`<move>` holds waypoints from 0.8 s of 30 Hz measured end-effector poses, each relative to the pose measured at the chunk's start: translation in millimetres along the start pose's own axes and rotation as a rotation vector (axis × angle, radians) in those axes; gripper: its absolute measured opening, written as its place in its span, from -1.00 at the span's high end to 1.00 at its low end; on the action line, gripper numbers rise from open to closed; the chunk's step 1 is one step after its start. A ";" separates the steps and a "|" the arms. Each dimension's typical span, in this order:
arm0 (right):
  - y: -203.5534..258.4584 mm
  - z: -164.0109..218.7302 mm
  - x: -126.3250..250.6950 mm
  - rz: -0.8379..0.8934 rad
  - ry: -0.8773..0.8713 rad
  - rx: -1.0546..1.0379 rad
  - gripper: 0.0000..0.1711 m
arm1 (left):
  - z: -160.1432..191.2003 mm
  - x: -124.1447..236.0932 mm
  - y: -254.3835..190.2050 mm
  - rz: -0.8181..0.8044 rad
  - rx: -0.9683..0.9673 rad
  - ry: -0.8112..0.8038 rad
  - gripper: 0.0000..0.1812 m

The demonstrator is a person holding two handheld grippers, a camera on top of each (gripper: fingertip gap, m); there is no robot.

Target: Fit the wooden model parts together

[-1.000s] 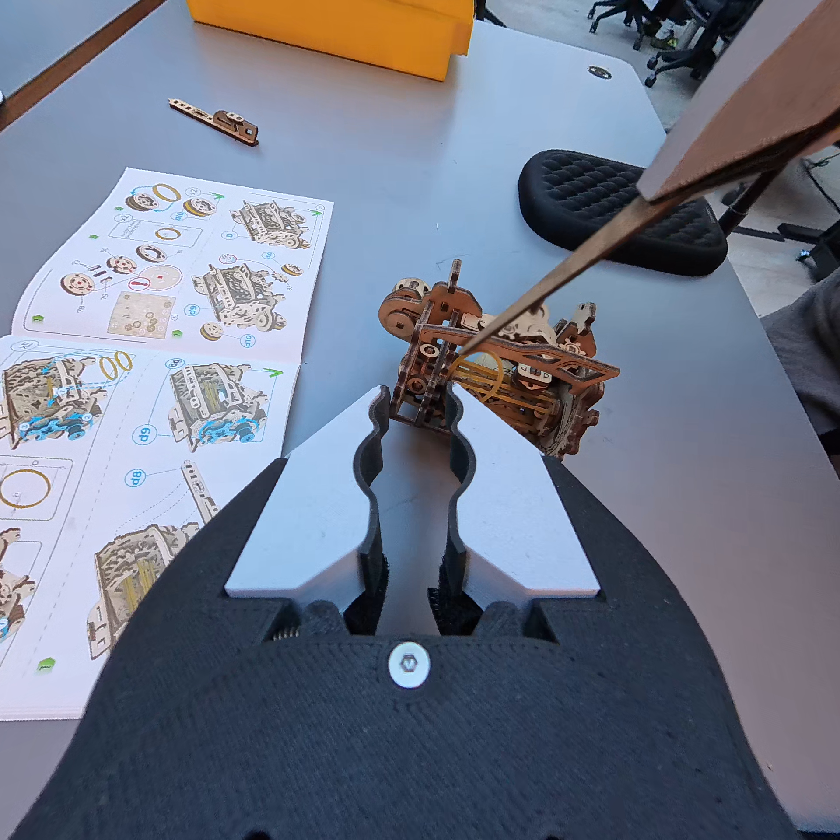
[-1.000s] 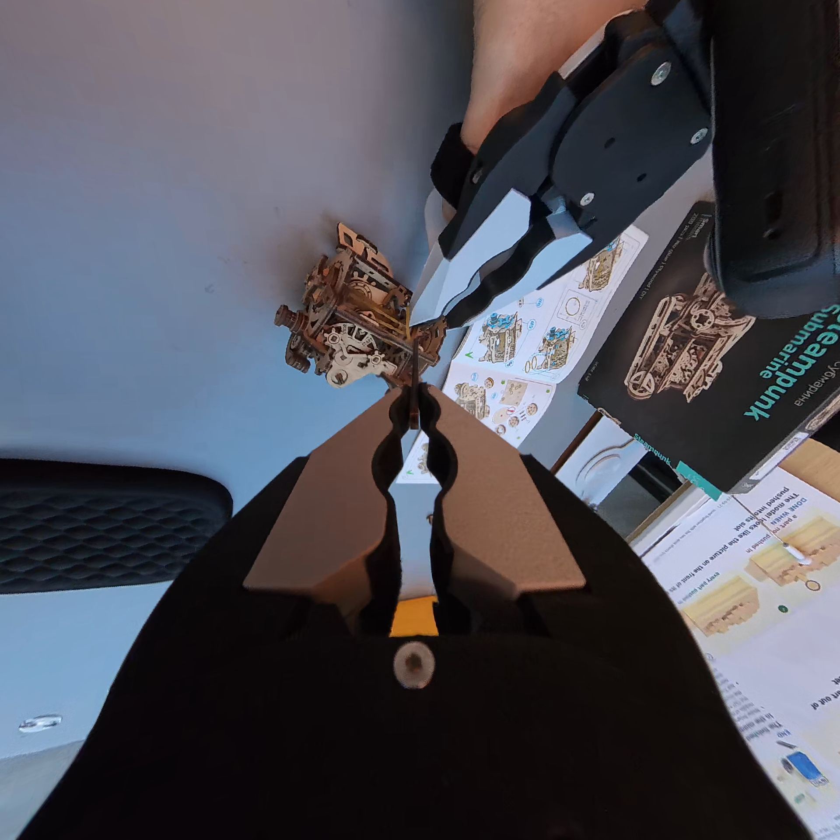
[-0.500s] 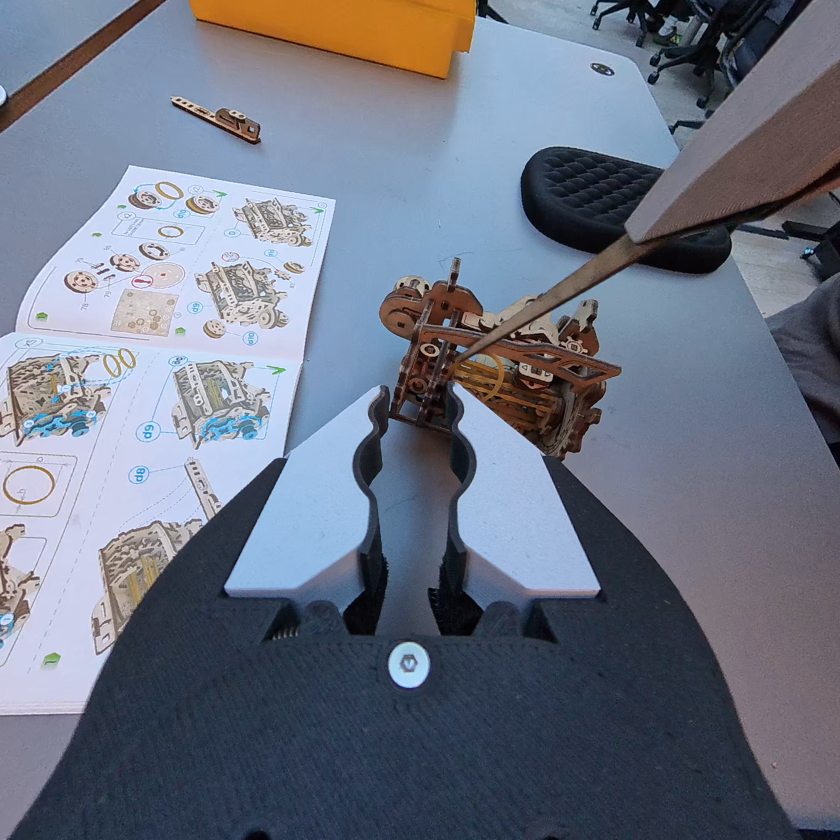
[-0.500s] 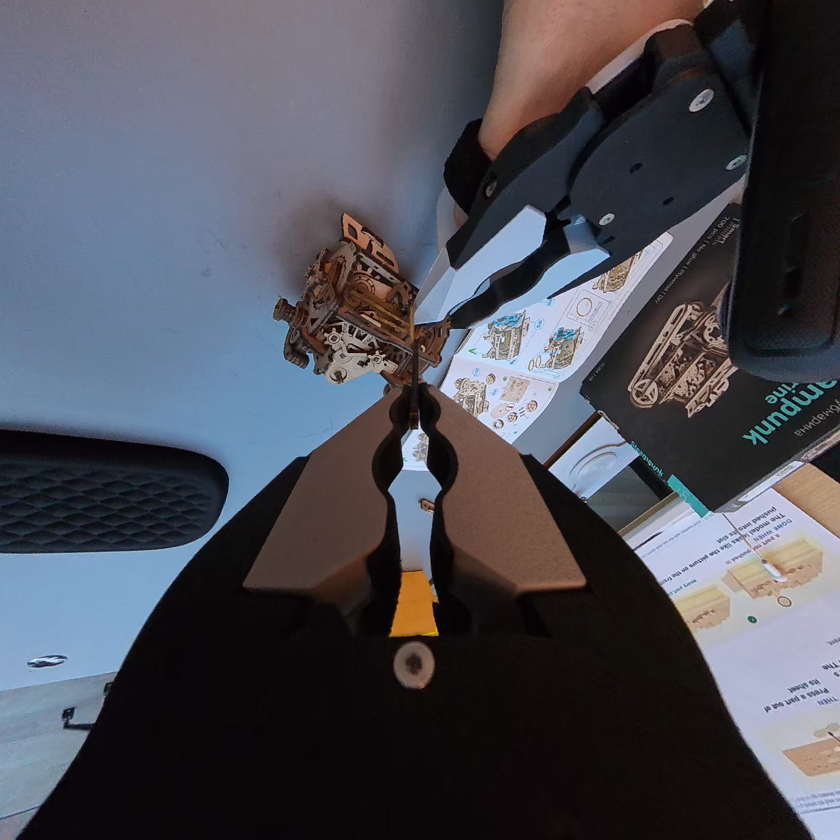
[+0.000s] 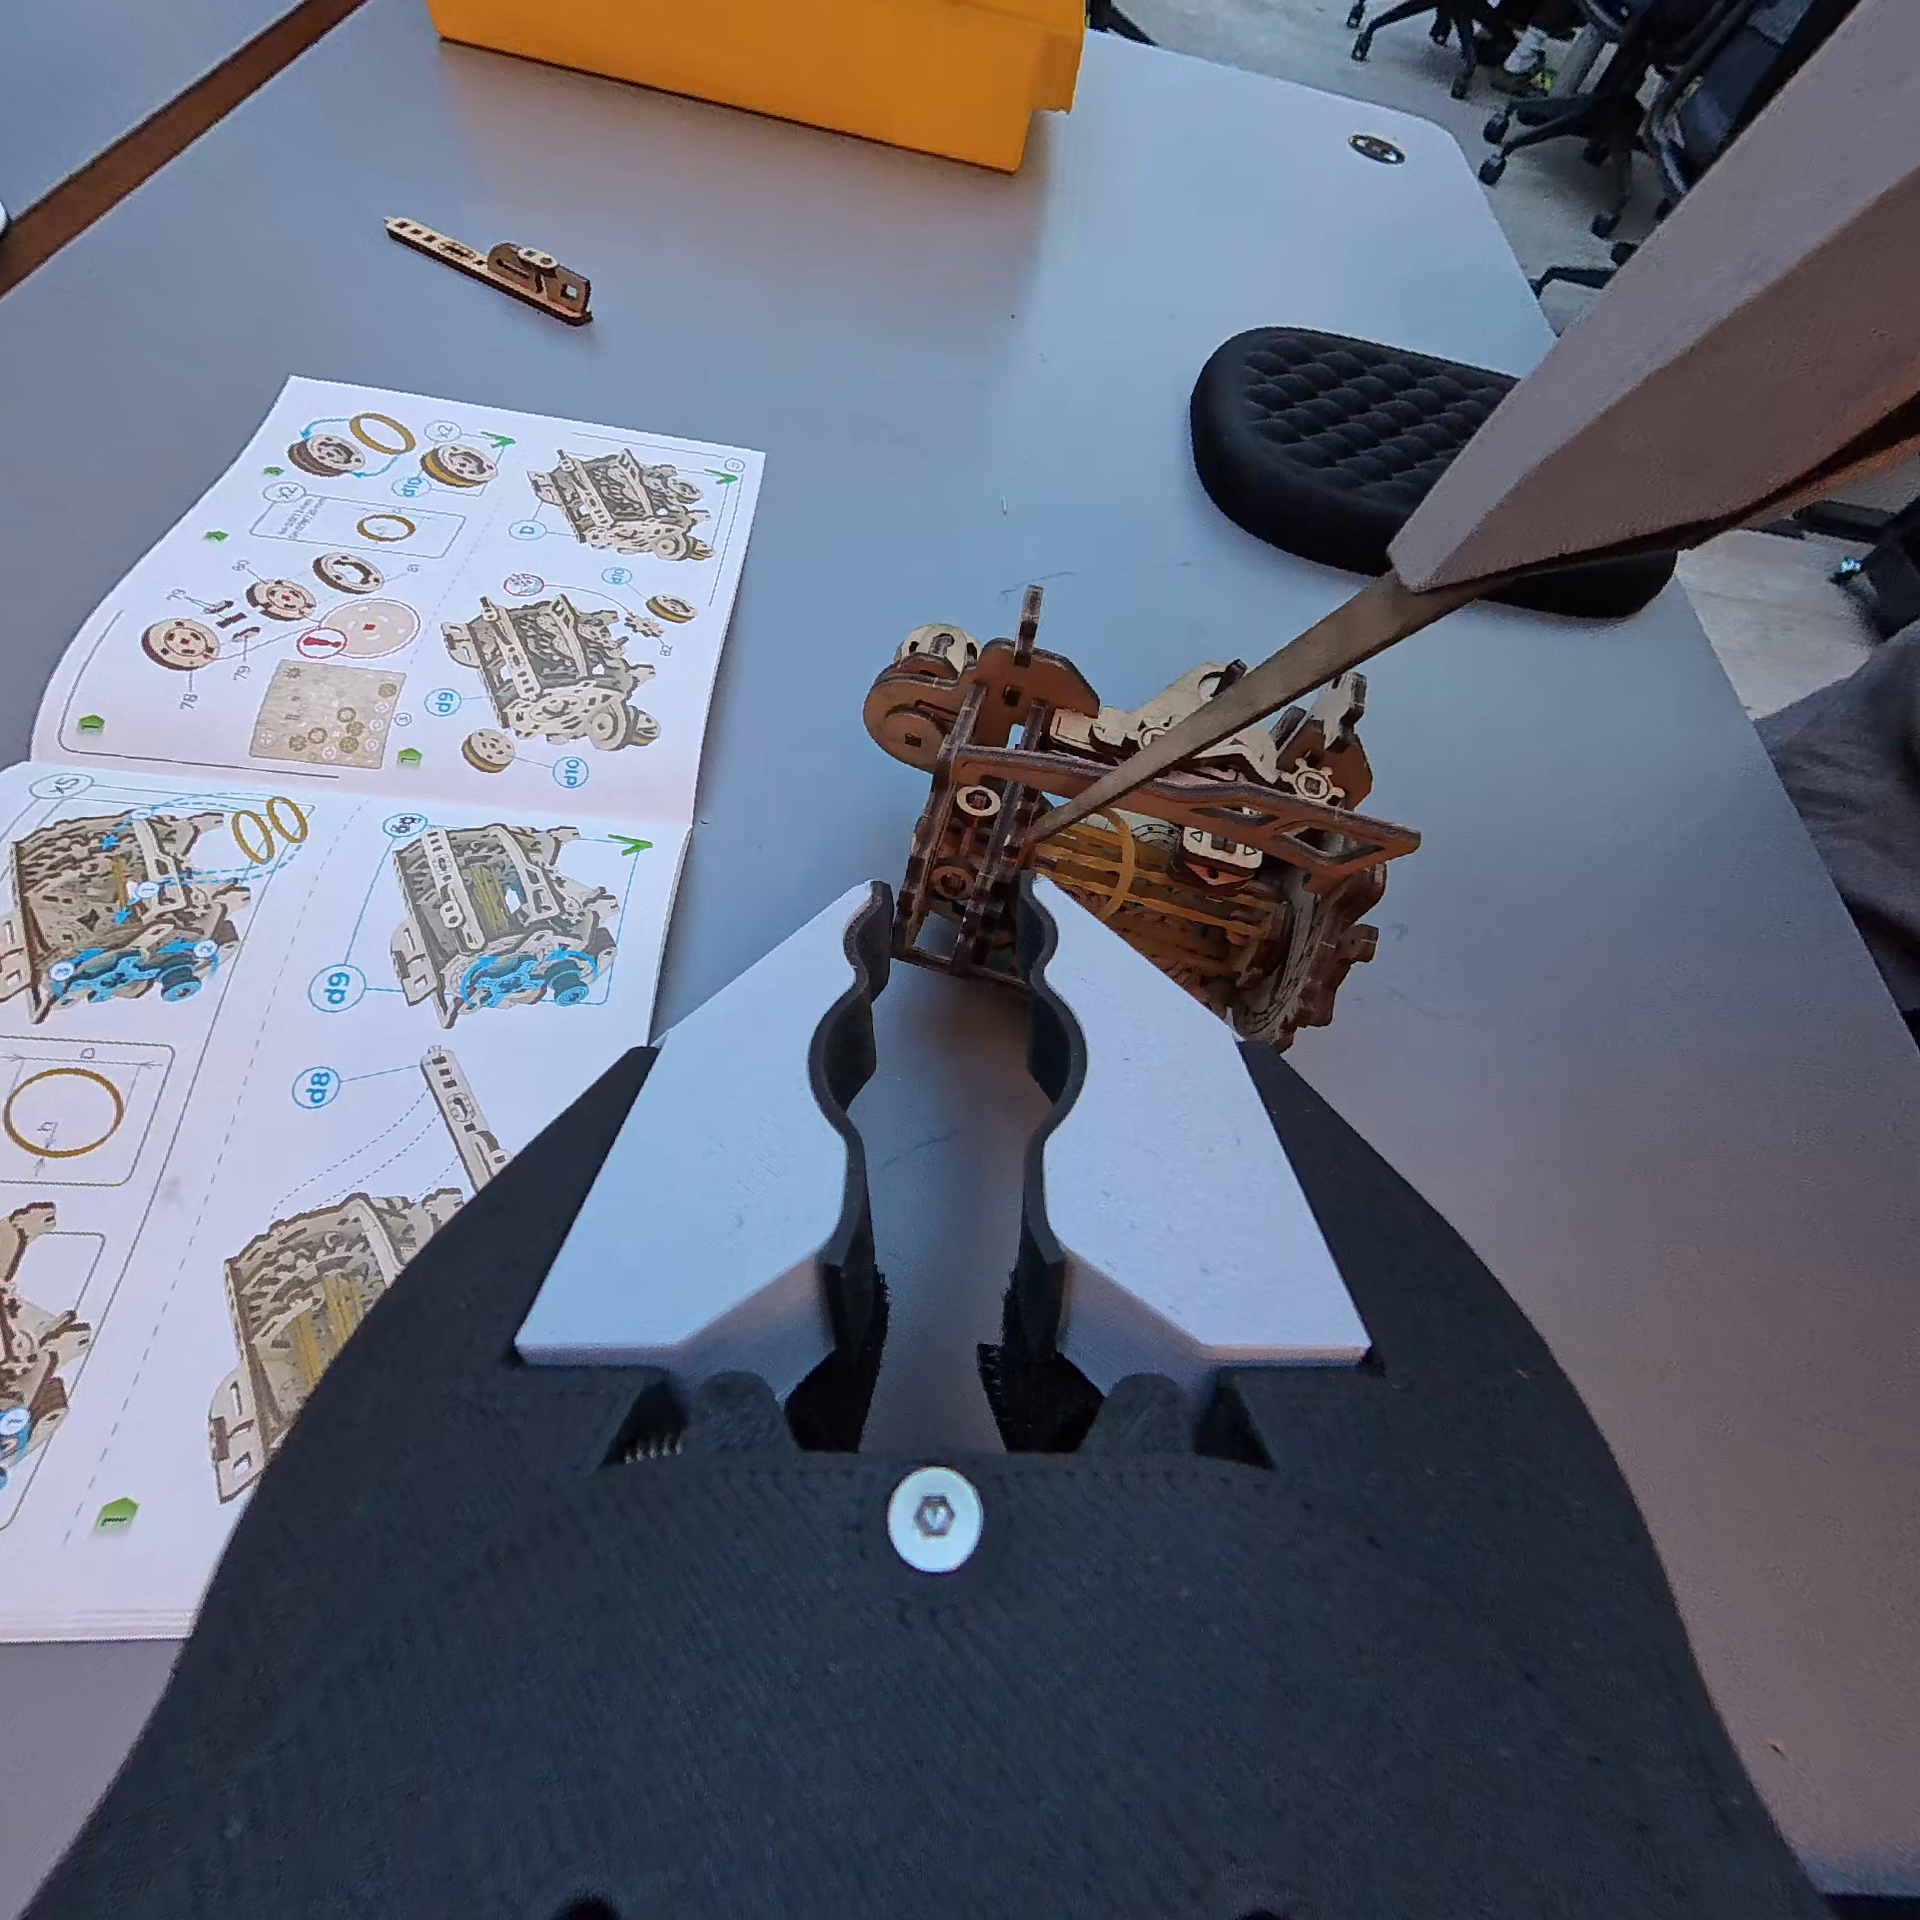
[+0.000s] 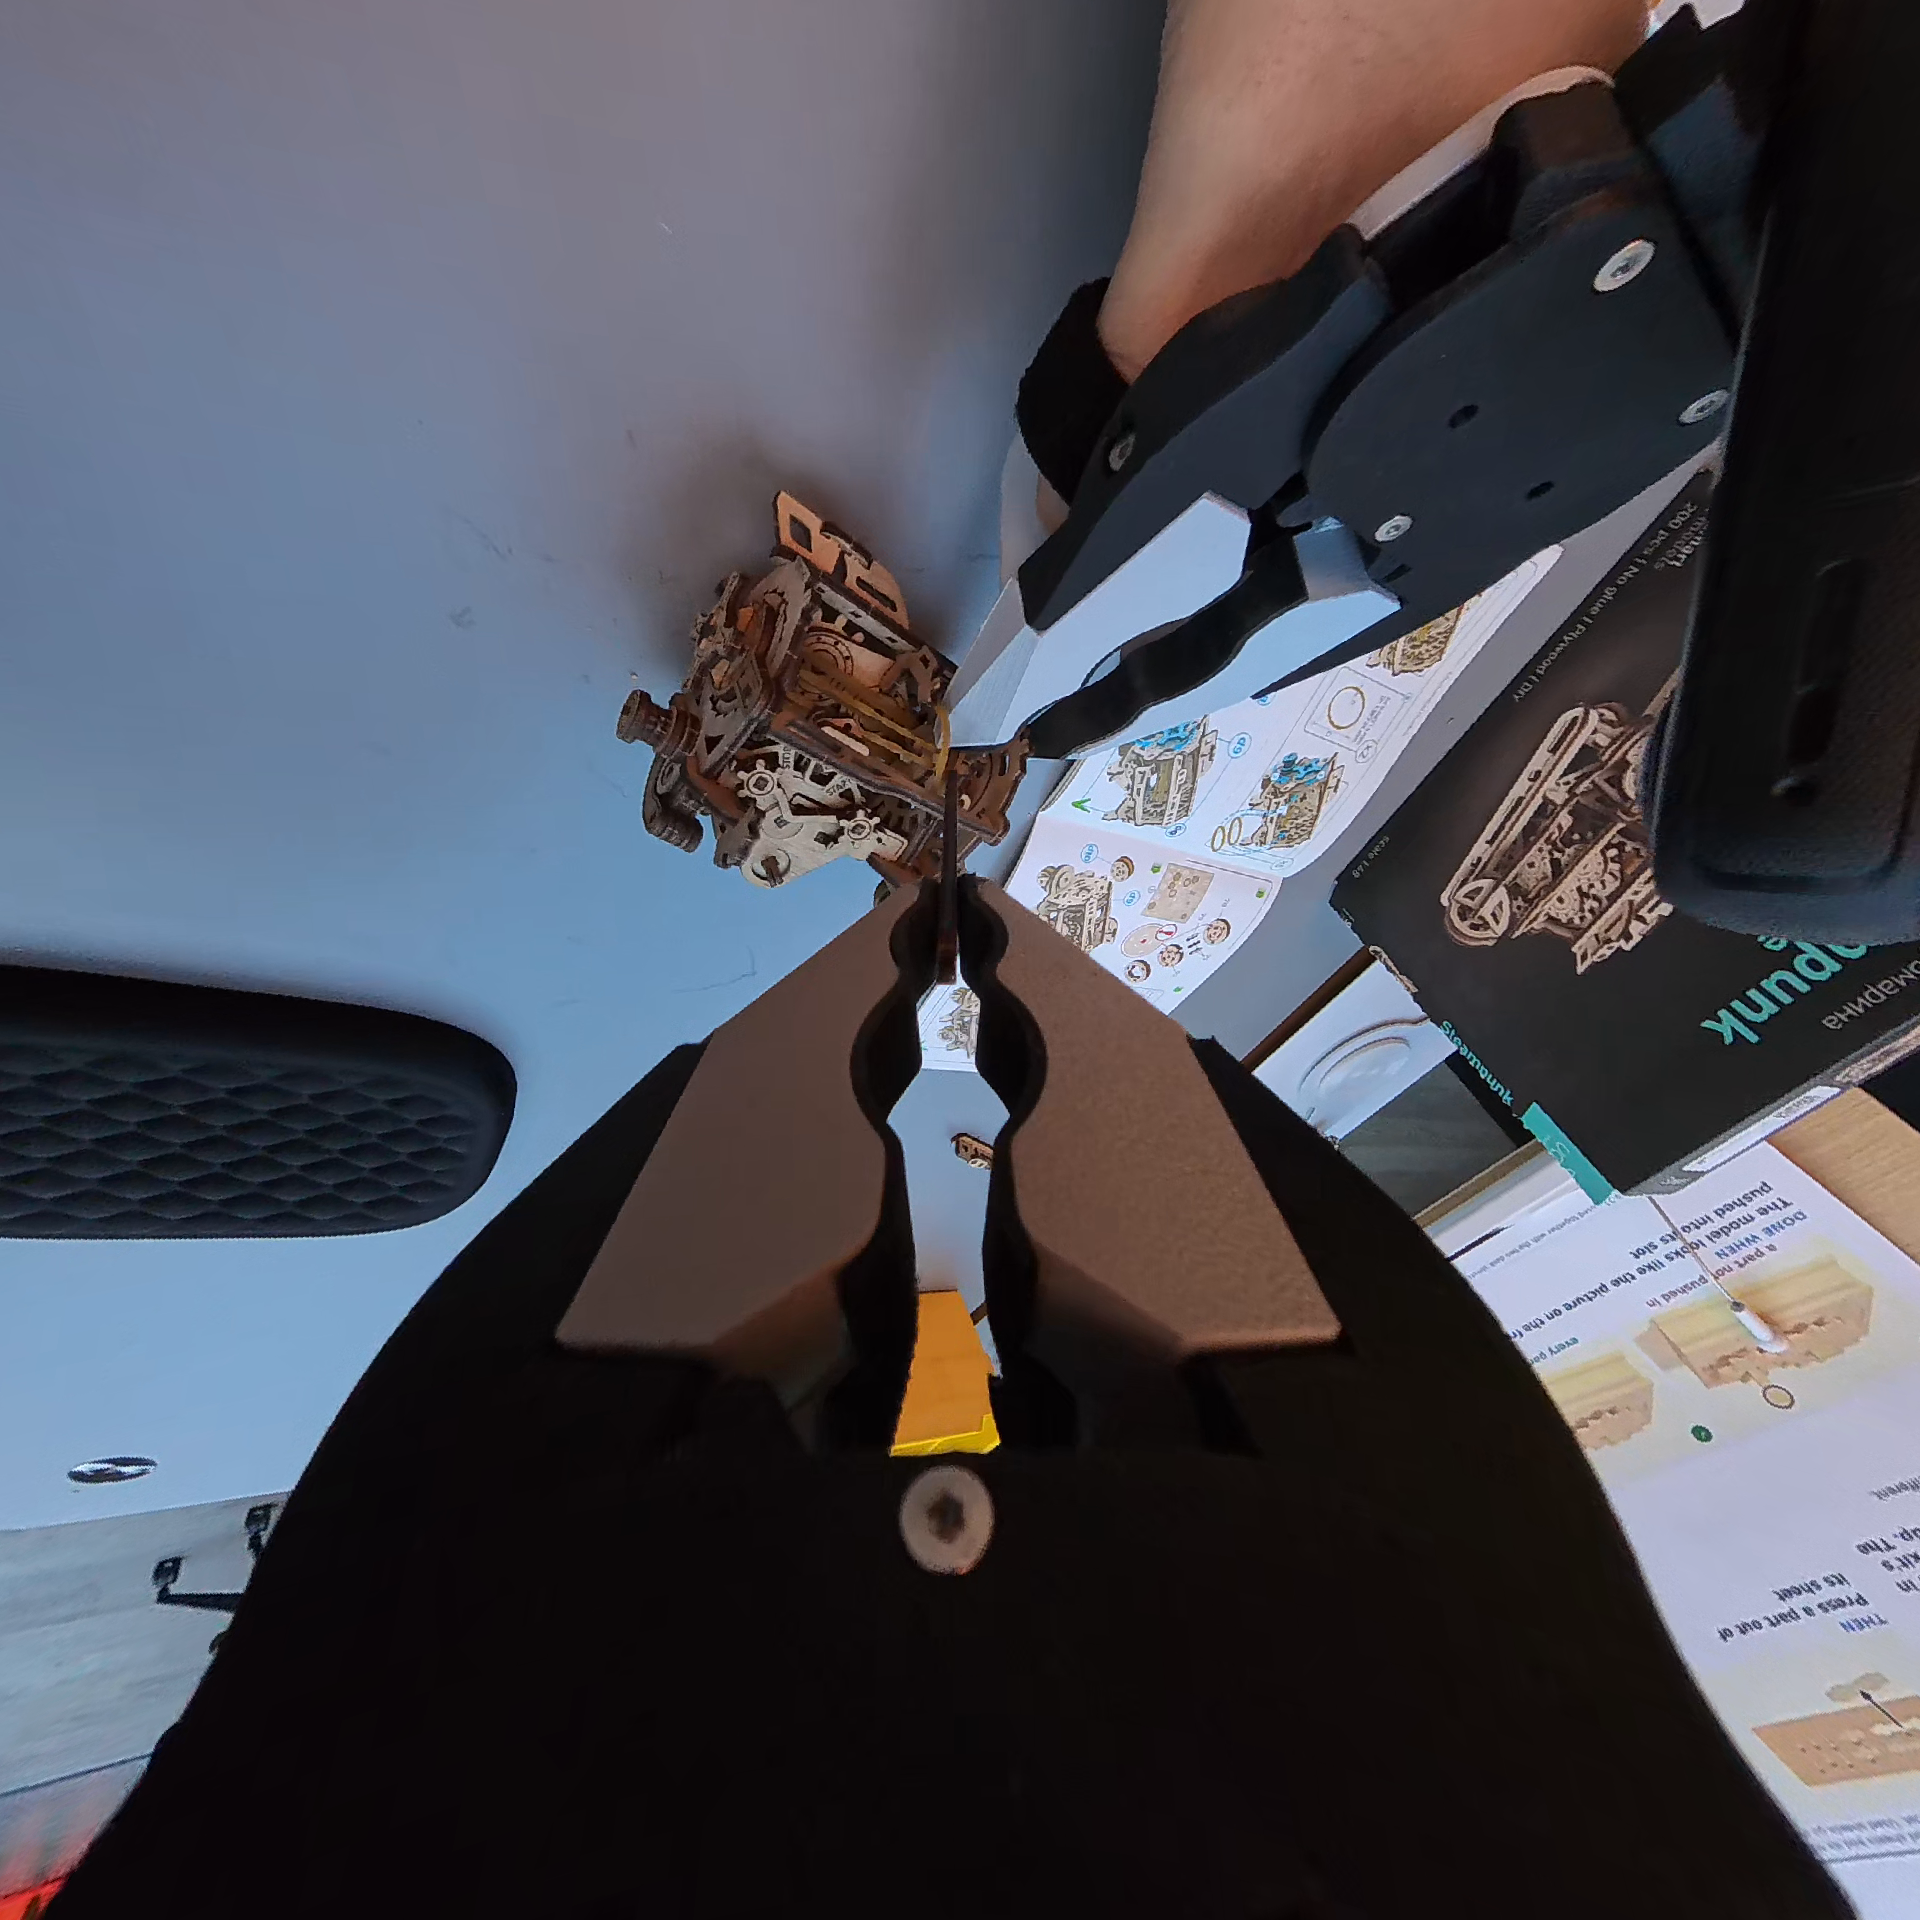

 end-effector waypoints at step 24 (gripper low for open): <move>-9.3 -5.1 -1.1 -0.089 0.059 0.003 0.98 | -1.6 -2.2 -3.8 0.009 -0.018 -0.007 0.76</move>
Point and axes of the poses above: each gripper's, where its closed fingertips meet, x back along the fingers, z out of its underside, y = z × x across the jaws, the point moved 10 cm from there along x, back along the fingers, and after that the axes turned 8 degrees about -y, right-handed, at the moved point
